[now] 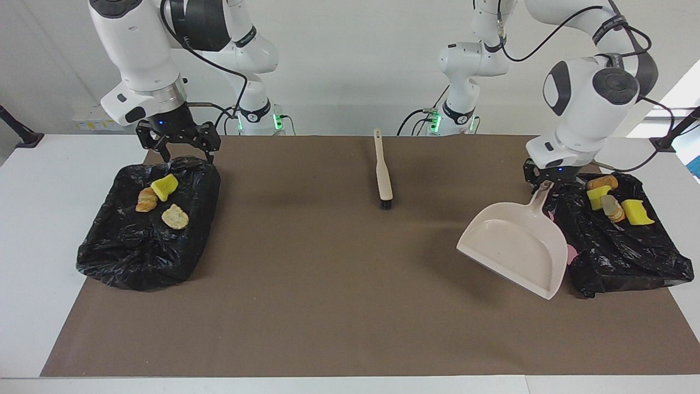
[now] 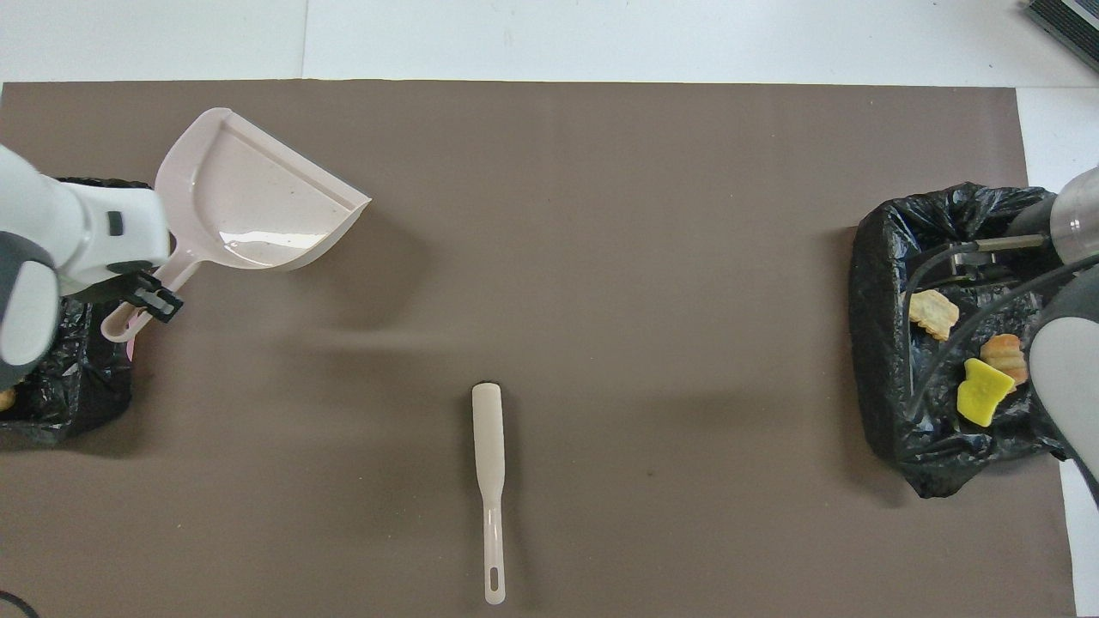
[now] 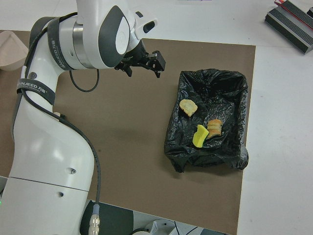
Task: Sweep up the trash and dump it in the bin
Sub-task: 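Carry the empty dustpan to the table center with the left gripper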
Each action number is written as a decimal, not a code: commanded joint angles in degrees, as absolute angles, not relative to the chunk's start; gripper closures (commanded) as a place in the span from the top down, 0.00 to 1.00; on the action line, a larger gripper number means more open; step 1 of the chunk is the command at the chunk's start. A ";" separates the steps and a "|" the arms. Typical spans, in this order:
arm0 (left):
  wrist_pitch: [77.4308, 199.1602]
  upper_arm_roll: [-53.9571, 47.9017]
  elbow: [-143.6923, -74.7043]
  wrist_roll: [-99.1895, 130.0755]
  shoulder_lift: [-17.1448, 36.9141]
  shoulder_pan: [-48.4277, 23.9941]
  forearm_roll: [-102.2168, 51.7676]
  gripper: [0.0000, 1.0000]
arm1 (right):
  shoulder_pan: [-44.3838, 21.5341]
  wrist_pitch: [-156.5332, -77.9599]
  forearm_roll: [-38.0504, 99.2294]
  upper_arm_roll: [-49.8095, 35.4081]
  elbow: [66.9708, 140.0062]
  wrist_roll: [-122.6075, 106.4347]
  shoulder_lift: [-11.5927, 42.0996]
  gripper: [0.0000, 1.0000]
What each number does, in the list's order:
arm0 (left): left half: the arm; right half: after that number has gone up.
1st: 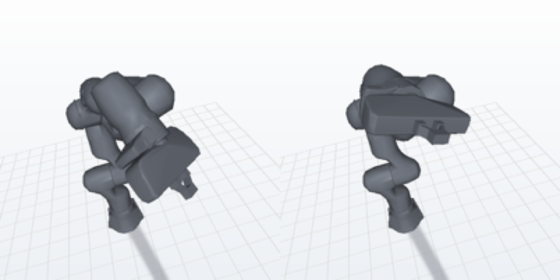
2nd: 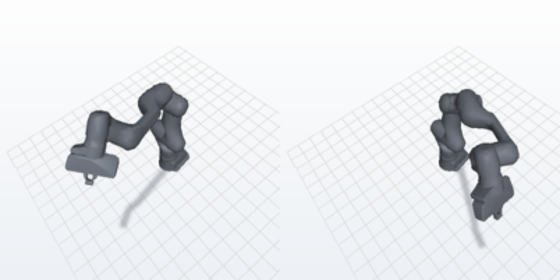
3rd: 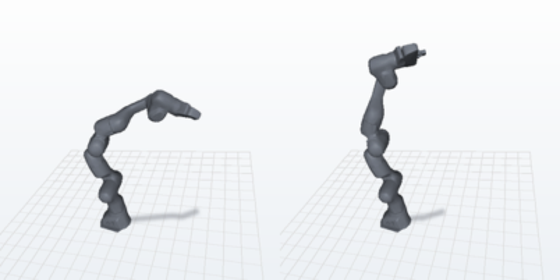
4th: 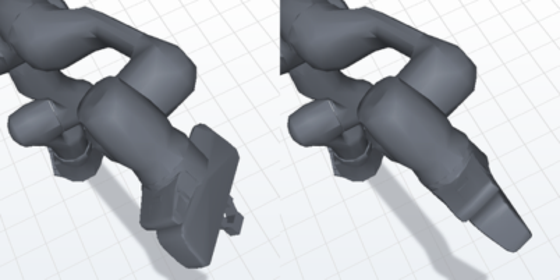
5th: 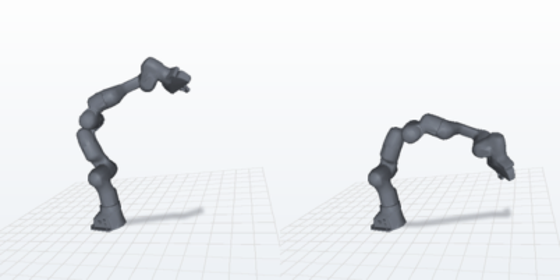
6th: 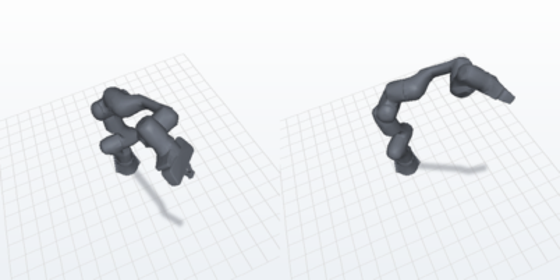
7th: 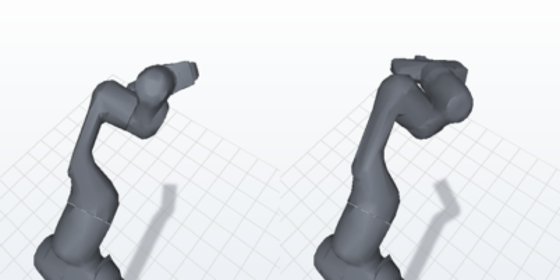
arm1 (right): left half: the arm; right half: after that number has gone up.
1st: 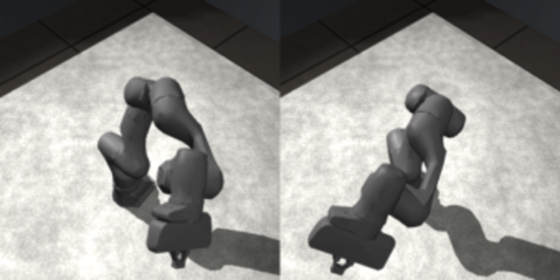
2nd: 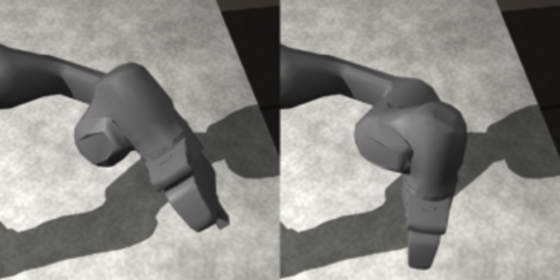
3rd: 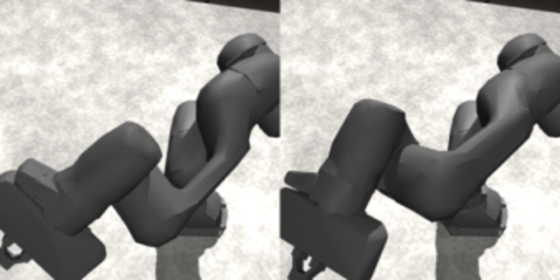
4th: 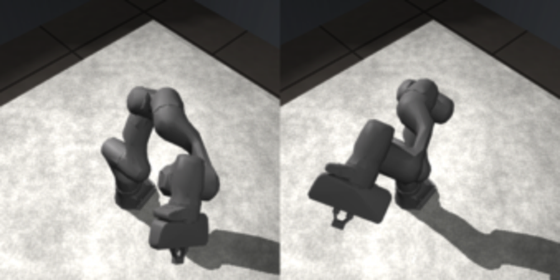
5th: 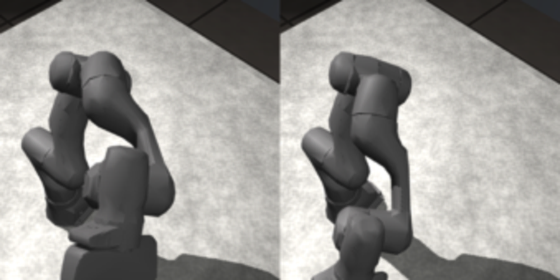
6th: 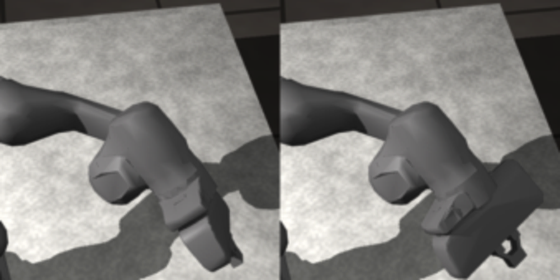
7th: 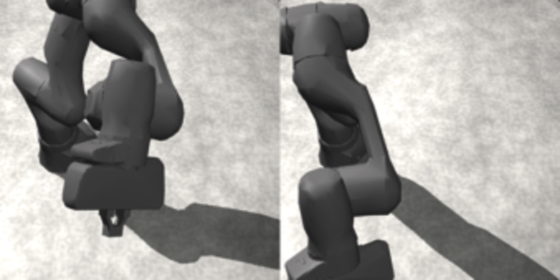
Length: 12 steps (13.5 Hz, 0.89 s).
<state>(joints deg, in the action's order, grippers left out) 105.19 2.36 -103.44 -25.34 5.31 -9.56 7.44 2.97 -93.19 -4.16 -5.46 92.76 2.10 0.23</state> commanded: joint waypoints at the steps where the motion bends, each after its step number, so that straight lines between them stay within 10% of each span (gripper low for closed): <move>1: 107.14 3.52 -98.37 -9.99 12.19 -18.34 6.24 0.00 | 4.22 -92.30 -0.81 -5.71 94.13 1.23 -0.88 1.00; 12: 114.17 3.52 -92.29 22.40 21.88 -29.88 -1.58 0.00 | 5.54 -90.97 1.05 -5.89 92.99 1.23 -0.35 1.00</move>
